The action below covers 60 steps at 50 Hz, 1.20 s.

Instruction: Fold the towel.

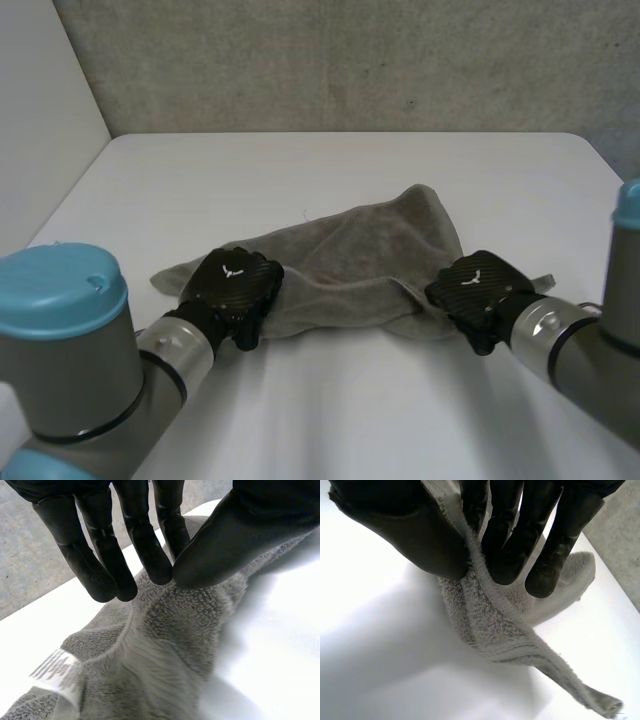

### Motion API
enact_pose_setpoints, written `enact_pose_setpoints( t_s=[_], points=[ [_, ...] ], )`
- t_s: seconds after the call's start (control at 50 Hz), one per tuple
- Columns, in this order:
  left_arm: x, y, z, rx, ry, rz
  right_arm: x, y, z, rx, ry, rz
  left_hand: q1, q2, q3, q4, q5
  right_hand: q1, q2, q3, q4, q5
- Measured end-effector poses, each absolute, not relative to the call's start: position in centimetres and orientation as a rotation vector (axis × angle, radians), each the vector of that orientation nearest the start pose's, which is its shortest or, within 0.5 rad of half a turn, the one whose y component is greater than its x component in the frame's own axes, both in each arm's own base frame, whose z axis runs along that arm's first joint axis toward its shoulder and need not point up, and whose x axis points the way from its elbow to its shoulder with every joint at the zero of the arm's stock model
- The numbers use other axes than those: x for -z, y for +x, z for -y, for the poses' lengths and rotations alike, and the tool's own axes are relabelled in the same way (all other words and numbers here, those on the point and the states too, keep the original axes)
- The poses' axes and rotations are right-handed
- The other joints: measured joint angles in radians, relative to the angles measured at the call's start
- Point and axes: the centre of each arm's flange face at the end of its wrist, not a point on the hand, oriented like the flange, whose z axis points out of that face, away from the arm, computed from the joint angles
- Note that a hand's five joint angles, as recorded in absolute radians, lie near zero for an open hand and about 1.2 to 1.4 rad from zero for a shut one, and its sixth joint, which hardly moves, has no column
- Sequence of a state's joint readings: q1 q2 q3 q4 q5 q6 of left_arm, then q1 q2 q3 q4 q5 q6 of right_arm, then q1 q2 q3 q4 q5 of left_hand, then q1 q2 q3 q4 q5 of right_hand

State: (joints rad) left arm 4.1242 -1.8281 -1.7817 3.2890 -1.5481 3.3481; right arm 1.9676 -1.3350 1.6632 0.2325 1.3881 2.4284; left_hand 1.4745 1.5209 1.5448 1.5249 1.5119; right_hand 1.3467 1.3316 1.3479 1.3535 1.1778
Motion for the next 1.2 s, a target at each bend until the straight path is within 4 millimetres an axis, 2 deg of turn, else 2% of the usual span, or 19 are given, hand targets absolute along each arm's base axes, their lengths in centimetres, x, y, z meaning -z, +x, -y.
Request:
enact_pose_setpoints(
  t_s=[0.04, 0.08, 0.14, 0.18, 0.3, 0.38, 0.48, 0.62, 0.7, 0.82, 0.88, 0.94, 1.02, 1.06, 1.08, 1.1, 1.12, 1.14, 1.2],
  points=[
    [-18.4, -28.3, 18.0, 1.948, 1.106, -2.539, -20.2, 24.3, 21.5, 1.513, -1.558, -2.26, 0.0, 0.0, 0.0, 0.0, 0.0, 0.0, 0.0, 0.0, 0.0, 0.0],
    [-18.6, -28.3, 17.7, 1.945, 1.114, -2.539, -20.3, 24.0, 21.8, 1.507, -1.553, -2.264, -0.065, -0.088, -0.099, -0.094, -0.076, 0.0, 0.0, 0.0, 0.0, 0.0],
    [-18.9, -28.6, 17.9, 1.959, 1.122, -2.522, -20.2, 23.8, 22.1, 1.499, -1.544, -2.267, -0.476, -0.511, -0.532, -0.518, -0.489, 0.0, 0.0, 0.0, 0.0, 0.0],
    [-19.2, -29.0, 18.6, 1.981, 1.122, -2.497, -20.1, 23.8, 22.2, 1.496, -1.537, -2.266, -0.606, -0.65, -0.668, -0.653, -0.638, 0.0, 0.0, 0.0, 0.0, 0.0],
    [-19.9, -30.8, 21.4, 2.053, 1.114, -2.42, -19.4, 24.1, 22.4, 1.501, -1.511, -2.265, -0.649, -0.699, -0.726, -0.689, -0.701, 0.0, 0.0, 0.0, 0.0, 0.0],
    [-19.9, -31.9, 22.9, 2.074, 1.113, -2.398, -19.2, 24.2, 22.5, 1.51, -1.488, -2.267, -0.649, -0.699, -0.726, -0.689, -0.7, 0.0, 0.0, 0.0, 0.0, 0.0],
    [-17.9, -33.1, 24.6, 1.992, 1.152, -2.428, -19.0, 24.2, 22.6, 1.514, -1.472, -2.27, -0.646, -0.697, -0.721, -0.689, -0.687, 0.0, 0.0, 0.0, 0.0, 0.0],
    [-14.6, -33.3, 24.7, 1.808, 1.245, -2.484, -18.7, 24.1, 22.7, 1.509, -1.468, -2.278, -0.603, -0.649, -0.671, -0.653, -0.638, 0.0, 0.0, 0.0, 0.0, 0.0],
    [-13.4, -33.3, 24.6, 1.754, 1.27, -2.501, -18.5, 24.1, 23.0, 1.506, -1.466, -2.285, -0.533, -0.579, -0.605, -0.584, -0.574, 0.0, 0.0, 0.0, 0.0, 0.0],
    [-12.8, -33.5, 24.9, 1.741, 1.286, -2.493, -18.4, 24.2, 23.7, 1.528, -1.463, -2.278, -0.042, -0.102, -0.117, -0.096, -0.097, 0.0, 0.0, 0.0, 0.0, 0.0],
    [-13.3, -33.7, 25.4, 1.775, 1.28, -2.468, -18.6, 24.6, 24.3, 1.574, -1.462, -2.255, -0.002, -0.018, -0.014, -0.005, -0.019, 0.0, 0.0, 0.0, 0.0, 0.0],
    [-15.0, -34.3, 26.8, 1.902, 1.241, -2.382, -19.6, 25.4, 26.2, 1.712, -1.449, -2.193, -0.002, -0.015, -0.004, -0.002, -0.017, 0.001, 0.0, 0.0, 0.0, 0.0],
    [-19.3, -34.9, 30.0, 2.174, 1.079, -2.172, -22.3, 27.0, 29.7, 2.031, -1.387, -2.042, -0.002, -0.015, -0.001, -0.002, -0.017, 0.002, 0.0, 0.0, 0.0, 0.0],
    [-23.6, -34.3, 32.5, 2.372, 0.882, -1.971, -25.4, 28.2, 32.1, 2.33, -1.282, -1.865, -0.002, -0.015, -0.001, -0.002, -0.017, 0.003, 0.0, 0.0, 0.0, 0.0],
    [-24.5, -34.1, 33.0, 2.41, 0.838, -1.927, -26.1, 28.5, 32.5, 2.395, -1.252, -1.82, -0.002, -0.015, -0.001, -0.002, -0.017, 0.003, 0.0, 0.0, 0.001, 0.0],
    [-27.1, -33.4, 34.1, 2.508, 0.713, -1.801, -28.3, 29.1, 33.5, 2.572, -1.157, -1.684, -0.002, -0.015, 0.0, -0.003, -0.017, 0.003, 0.001, 0.0, 0.001, 0.0],
    [-28.1, -33.1, 34.5, 2.539, 0.671, -1.756, -29.1, 29.3, 33.8, 2.632, -1.12, -1.631, -0.002, -0.015, 0.0, -0.002, -0.017, 0.003, 0.001, 0.0, 0.001, 0.0],
    [-30.9, -32.3, 35.2, 2.631, 0.546, -1.618, -31.5, 29.8, 34.3, 2.791, -1.004, -1.474, -0.002, -0.015, 0.0, -0.002, -0.017, 0.003, 0.001, 0.0, 0.001, 0.0],
    [-35.4, -31.0, 35.5, 2.759, 0.385, -1.401, -35.3, 30.2, 34.6, 3.001, -0.801, -1.203, -0.002, -0.015, 0.0, -0.003, -0.017, 0.003, 0.001, 0.0, 0.001, 0.0]
  ],
)
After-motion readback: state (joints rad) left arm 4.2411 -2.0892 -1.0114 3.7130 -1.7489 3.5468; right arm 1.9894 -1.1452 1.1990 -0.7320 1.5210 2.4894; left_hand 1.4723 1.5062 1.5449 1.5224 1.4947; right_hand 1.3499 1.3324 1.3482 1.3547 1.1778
